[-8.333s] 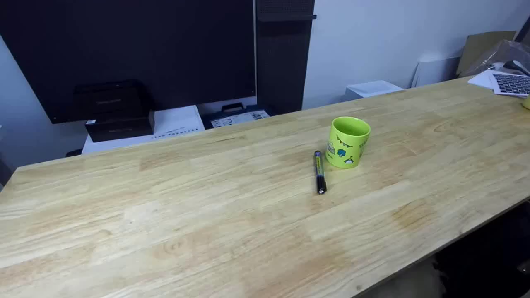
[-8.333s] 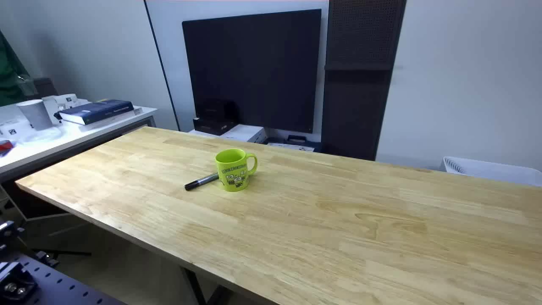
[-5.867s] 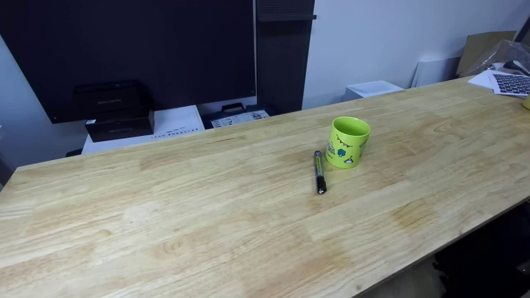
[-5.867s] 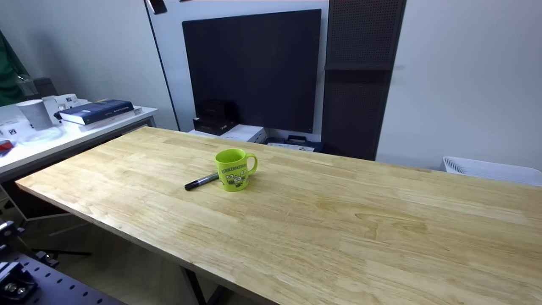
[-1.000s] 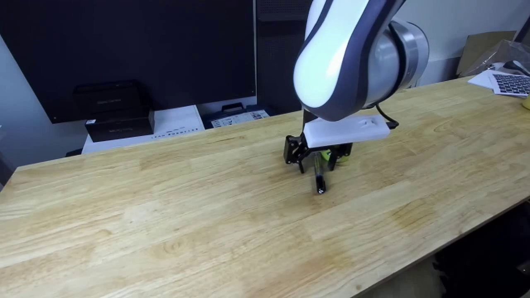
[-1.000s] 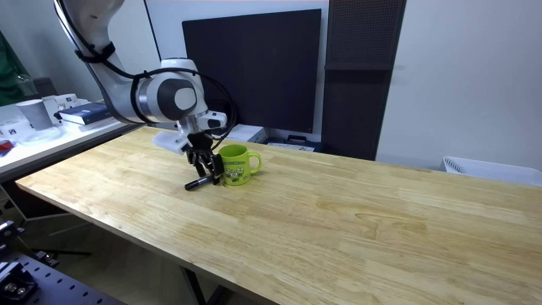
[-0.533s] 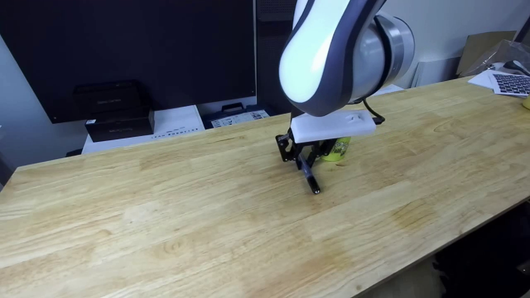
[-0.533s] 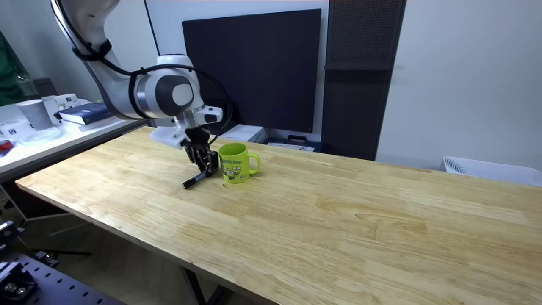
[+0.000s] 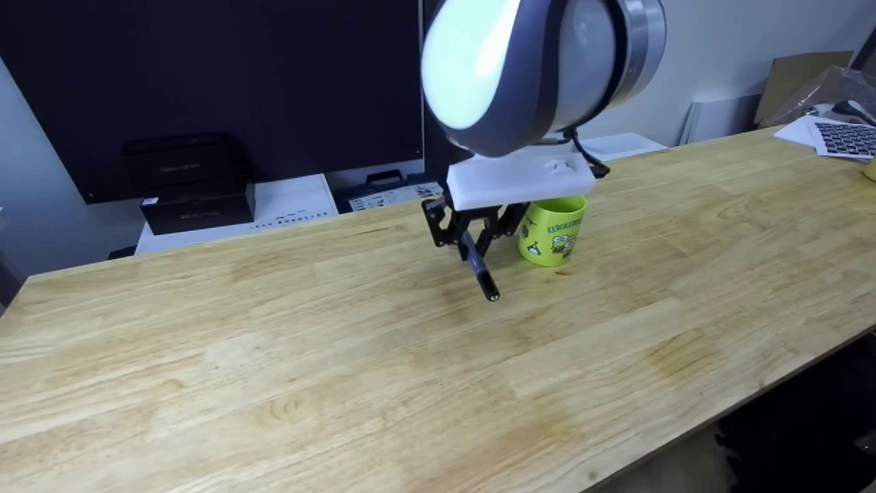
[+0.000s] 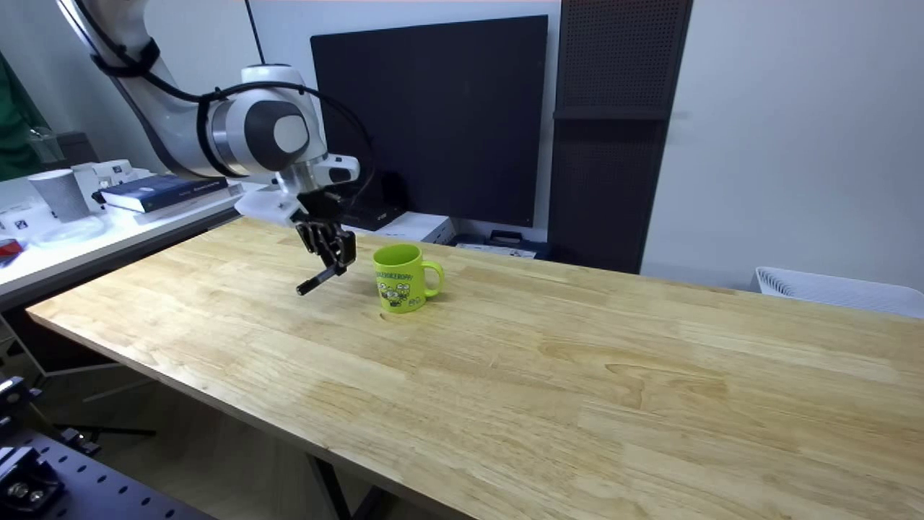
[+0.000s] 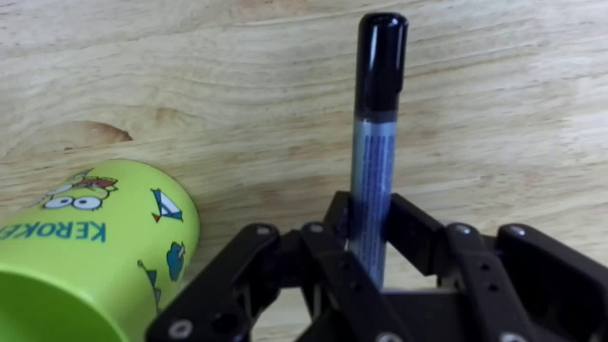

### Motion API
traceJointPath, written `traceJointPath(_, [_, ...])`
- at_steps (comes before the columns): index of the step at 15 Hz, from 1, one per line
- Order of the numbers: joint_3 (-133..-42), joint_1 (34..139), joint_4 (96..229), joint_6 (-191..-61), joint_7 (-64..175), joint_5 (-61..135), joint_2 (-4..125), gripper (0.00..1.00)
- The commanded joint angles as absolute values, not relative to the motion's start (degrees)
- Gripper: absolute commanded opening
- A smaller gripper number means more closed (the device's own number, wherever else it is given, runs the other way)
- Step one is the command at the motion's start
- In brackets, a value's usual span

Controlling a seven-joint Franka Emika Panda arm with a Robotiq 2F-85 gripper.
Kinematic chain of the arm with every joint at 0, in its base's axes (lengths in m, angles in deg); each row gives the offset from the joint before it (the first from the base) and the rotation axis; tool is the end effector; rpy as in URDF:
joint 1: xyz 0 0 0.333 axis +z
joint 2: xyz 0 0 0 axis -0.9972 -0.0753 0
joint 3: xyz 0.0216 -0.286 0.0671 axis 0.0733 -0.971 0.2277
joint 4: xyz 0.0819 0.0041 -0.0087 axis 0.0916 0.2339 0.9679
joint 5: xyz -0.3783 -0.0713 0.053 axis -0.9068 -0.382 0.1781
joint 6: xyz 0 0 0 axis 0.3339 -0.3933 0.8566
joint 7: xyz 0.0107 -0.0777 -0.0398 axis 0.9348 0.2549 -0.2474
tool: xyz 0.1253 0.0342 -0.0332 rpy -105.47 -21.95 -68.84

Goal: Pick up the black marker and put it inside the yellow mug

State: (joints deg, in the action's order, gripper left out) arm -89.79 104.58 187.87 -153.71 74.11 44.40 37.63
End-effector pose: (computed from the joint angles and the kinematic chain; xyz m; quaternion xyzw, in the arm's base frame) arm 0.5603 0.1201 0.0671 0.9919 -0.1170 0.0492 0.0038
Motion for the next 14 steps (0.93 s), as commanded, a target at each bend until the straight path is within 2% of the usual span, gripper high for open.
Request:
traceJointPath(1, [-92.7, 107.1, 193.9, -150.9, 76.4, 42.1, 47.9, 0.06])
traceJointPath(6, [-86.3, 99.8, 202.5, -146.6, 71.9, 47.7, 64.3, 0.06])
traceJointPath(10, [-76.2, 87.6, 206.7, -140.0, 57.6, 69.3, 75.8, 0.06])
traceJointPath(12, [-78.7, 87.2, 207.2, -135.5, 51.6, 79.4, 79.3, 0.06])
traceJointPath(13, [-78.4, 88.8, 204.9, -138.3, 55.8, 72.7, 75.1, 0.26])
traceJointPath(14, [-79.0, 88.2, 205.4, -136.5, 53.6, 75.4, 77.0, 0.26])
